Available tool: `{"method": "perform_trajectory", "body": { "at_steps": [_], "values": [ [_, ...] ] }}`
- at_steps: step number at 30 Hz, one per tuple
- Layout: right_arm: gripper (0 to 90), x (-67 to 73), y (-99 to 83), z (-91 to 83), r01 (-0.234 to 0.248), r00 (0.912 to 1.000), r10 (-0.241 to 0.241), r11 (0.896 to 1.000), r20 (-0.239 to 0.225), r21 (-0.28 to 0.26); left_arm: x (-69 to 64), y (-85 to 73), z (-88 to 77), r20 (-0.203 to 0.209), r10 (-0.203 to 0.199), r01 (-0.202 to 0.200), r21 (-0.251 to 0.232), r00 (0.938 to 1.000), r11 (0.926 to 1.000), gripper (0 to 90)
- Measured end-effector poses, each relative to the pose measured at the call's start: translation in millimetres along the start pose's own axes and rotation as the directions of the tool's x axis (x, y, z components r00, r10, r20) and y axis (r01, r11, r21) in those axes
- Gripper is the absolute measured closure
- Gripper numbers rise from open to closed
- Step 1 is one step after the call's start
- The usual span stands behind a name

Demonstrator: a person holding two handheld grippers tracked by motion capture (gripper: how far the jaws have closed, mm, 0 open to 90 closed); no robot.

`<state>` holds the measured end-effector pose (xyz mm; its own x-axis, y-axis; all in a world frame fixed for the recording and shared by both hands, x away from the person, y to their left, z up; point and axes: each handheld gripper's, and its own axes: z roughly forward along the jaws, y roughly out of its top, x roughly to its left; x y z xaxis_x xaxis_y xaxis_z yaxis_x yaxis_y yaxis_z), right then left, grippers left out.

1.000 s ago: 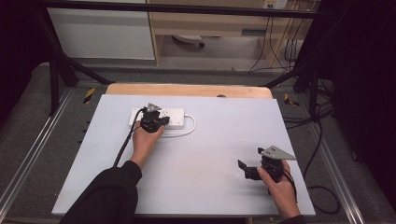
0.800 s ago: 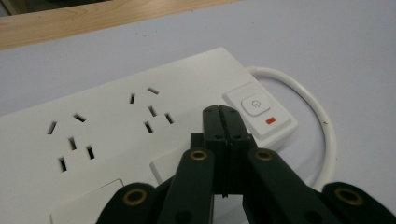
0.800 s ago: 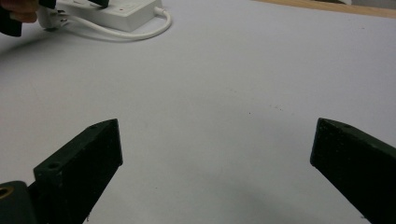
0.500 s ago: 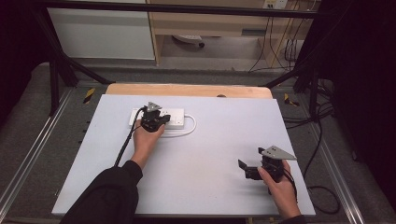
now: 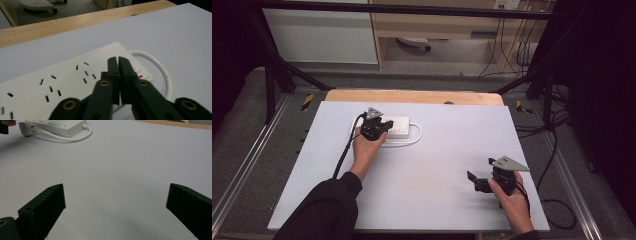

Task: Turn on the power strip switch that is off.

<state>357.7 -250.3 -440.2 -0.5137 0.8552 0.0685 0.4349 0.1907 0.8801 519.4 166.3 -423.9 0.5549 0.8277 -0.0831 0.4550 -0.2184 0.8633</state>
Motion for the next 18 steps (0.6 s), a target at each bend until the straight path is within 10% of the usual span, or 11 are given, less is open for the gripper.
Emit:
{"method": "perform_trajectory", "body": {
  "at_steps": [18],
  "values": [
    [2.7,1.1,1.0,0.2,0.003,1.0000,-0.003,1.000,0.003,-0.003,1.0,8.6,-15.9,0.006,0.001,-0.001,-0.041,1.0000,0.9992,37.0]
  ]
}}
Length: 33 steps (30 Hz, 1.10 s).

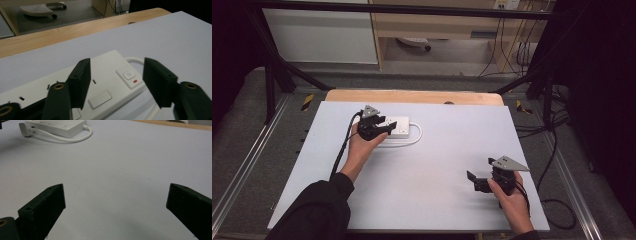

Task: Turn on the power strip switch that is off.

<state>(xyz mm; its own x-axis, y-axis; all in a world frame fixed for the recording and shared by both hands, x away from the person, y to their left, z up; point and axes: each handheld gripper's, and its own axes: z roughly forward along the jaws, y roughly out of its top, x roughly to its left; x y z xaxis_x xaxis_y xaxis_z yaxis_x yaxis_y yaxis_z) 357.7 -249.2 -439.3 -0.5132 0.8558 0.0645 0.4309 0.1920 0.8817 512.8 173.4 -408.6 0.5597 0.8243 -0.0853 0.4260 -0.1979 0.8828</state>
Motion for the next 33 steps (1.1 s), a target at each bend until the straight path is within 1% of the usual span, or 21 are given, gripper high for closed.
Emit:
{"method": "perform_trajectory", "body": {
  "at_steps": [2,5,8,10,12,17,22,24,28,33],
  "values": [
    [2.7,0.1,0.0,0.0,0.001,1.0000,-0.001,1.000,0.000,0.000,-0.2,1.5,-2.3,-0.004,0.001,-0.001,-0.010,1.0000,0.9999,30.8],
    [2.7,0.2,0.1,0.4,-0.001,1.0000,0.001,1.000,0.000,0.000,-0.7,3.1,-5.0,-0.016,0.015,-0.015,-0.019,0.9998,0.9997,20.2],
    [2.7,0.4,0.1,0.5,-0.003,1.0000,0.003,1.000,0.000,0.001,-0.1,4.0,-8.0,-0.017,0.015,-0.015,-0.016,0.9998,0.9998,14.3],
    [2.7,0.3,0.1,0.4,-0.003,1.0000,0.003,1.000,0.001,0.001,0.2,4.4,-9.7,-0.012,0.012,-0.012,-0.012,0.9999,0.9999,12.2],
    [2.7,0.2,0.1,0.4,-0.002,1.0000,0.002,1.000,0.002,0.000,-0.3,5.0,-11.4,-0.025,0.017,-0.017,-0.007,0.9995,0.9998,11.8],
    [2.7,-0.1,0.0,0.5,-0.003,1.0000,0.003,1.000,0.003,0.002,-1.1,7.0,-17.2,-0.033,0.021,-0.021,0.002,0.9992,0.9998,11.8],
    [2.7,-0.1,0.0,0.3,-0.006,1.0000,0.006,1.000,0.004,0.002,0.0,9.4,-23.8,-0.029,0.014,-0.014,0.000,0.9995,0.9999,11.0],
    [2.7,-0.1,0.0,0.3,-0.005,1.0000,0.005,1.000,0.004,0.002,0.4,10.5,-26.1,-0.025,0.007,-0.007,-0.008,0.9997,0.9999,11.0],
    [2.7,-0.1,0.0,0.4,-0.004,1.0000,0.004,1.000,0.004,0.002,1.4,13.1,-31.5,-0.013,-0.007,0.006,-0.027,0.9999,0.9996,11.0],
    [2.7,-0.6,-0.2,0.3,-0.005,1.0000,0.005,1.000,0.005,0.003,2.7,14.8,-38.0,0.007,-0.017,0.017,-0.034,0.9998,0.9993,11.0]
  ]
}}
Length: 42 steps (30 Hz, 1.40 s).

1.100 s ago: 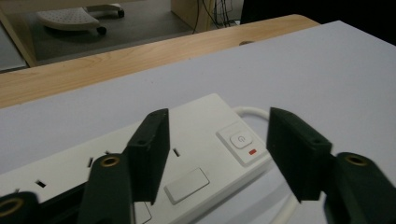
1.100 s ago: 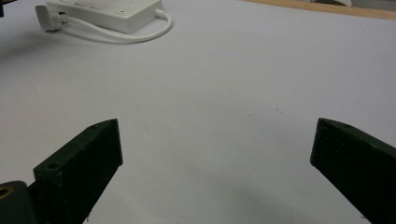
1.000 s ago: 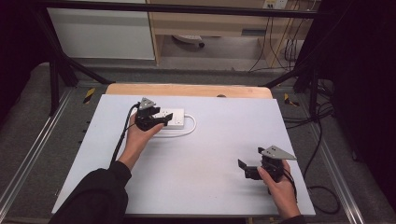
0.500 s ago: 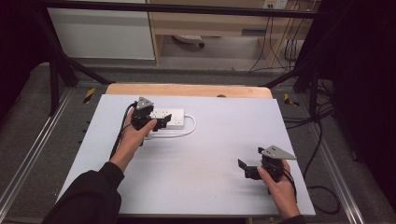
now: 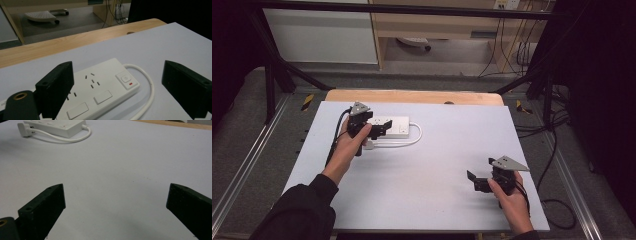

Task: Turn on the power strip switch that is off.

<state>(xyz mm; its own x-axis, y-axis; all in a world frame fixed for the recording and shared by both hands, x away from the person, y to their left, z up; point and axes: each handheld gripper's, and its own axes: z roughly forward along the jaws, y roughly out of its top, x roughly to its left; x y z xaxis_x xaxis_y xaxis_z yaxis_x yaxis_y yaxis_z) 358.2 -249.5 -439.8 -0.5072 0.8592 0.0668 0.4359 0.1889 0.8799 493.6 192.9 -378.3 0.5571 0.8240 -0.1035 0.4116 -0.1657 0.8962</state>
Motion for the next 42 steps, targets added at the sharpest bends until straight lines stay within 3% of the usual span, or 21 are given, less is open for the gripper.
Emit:
{"method": "perform_trajectory", "body": {
  "at_steps": [8,18,23,31,42],
  "values": [
    [2.7,-1.2,0.0,-0.7,-0.008,1.0000,0.008,1.000,-0.001,-0.002,4.9,2.6,-12.1,0.002,-0.017,0.017,-0.009,0.9999,0.9998,11.5],
    [2.6,-1.3,0.0,-0.3,-0.005,1.0000,0.005,1.000,0.001,-0.001,-0.4,-0.3,-37.3,0.018,0.004,-0.004,-0.020,0.9998,0.9998,11.4],
    [2.6,-1.1,0.1,-0.1,-0.006,1.0000,0.006,1.000,0.004,0.001,-2.1,-6.9,-54.9,0.025,0.015,-0.014,-0.030,0.9996,0.9995,11.2],
    [2.7,0.6,0.7,1.2,-0.003,1.0000,0.003,1.000,0.004,0.004,1.3,-16.1,-90.8,0.032,0.001,0.001,-0.069,0.9995,0.9976,11.0],
    [2.6,0.7,0.7,1.4,-0.003,1.0000,0.003,1.000,0.009,0.004,11.5,-37.4,-132.0,0.005,-0.015,0.015,-0.094,0.9999,0.9954,10.9]
  ]
}}
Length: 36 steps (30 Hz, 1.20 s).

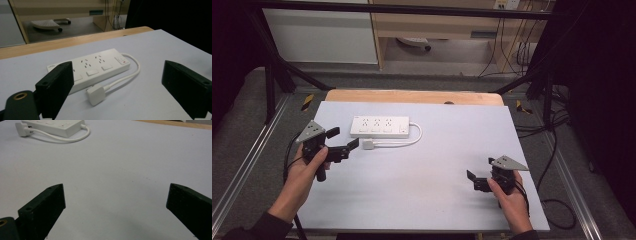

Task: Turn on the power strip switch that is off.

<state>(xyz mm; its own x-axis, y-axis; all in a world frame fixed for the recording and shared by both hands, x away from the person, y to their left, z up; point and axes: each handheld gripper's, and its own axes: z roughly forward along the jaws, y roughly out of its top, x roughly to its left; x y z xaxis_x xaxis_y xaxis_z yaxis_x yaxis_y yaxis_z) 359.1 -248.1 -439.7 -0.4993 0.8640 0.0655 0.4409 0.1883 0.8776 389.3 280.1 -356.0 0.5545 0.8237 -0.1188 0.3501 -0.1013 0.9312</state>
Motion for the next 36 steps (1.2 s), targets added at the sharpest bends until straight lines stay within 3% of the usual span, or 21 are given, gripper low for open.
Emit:
{"method": "perform_trajectory", "body": {
  "at_steps": [17,28,36],
  "values": [
    [2.6,0.1,-0.1,0.1,-0.003,1.0000,0.003,1.000,0.005,0.002,9.7,-41.1,-33.9,-0.034,-0.018,0.018,0.013,0.9993,0.9998,10.9],
    [2.6,-0.6,-0.7,0.4,-0.002,1.0000,0.002,1.000,0.007,0.006,9.7,-75.9,-35.2,-0.036,-0.027,0.029,0.051,0.9990,0.9983,10.6],
    [2.6,-1.2,-1.0,0.7,0.000,0.9999,0.000,1.000,0.011,0.008,0.3,-85.7,-26.8,-0.005,-0.008,0.008,0.094,1.0000,0.9955,10.3]
  ]
}}
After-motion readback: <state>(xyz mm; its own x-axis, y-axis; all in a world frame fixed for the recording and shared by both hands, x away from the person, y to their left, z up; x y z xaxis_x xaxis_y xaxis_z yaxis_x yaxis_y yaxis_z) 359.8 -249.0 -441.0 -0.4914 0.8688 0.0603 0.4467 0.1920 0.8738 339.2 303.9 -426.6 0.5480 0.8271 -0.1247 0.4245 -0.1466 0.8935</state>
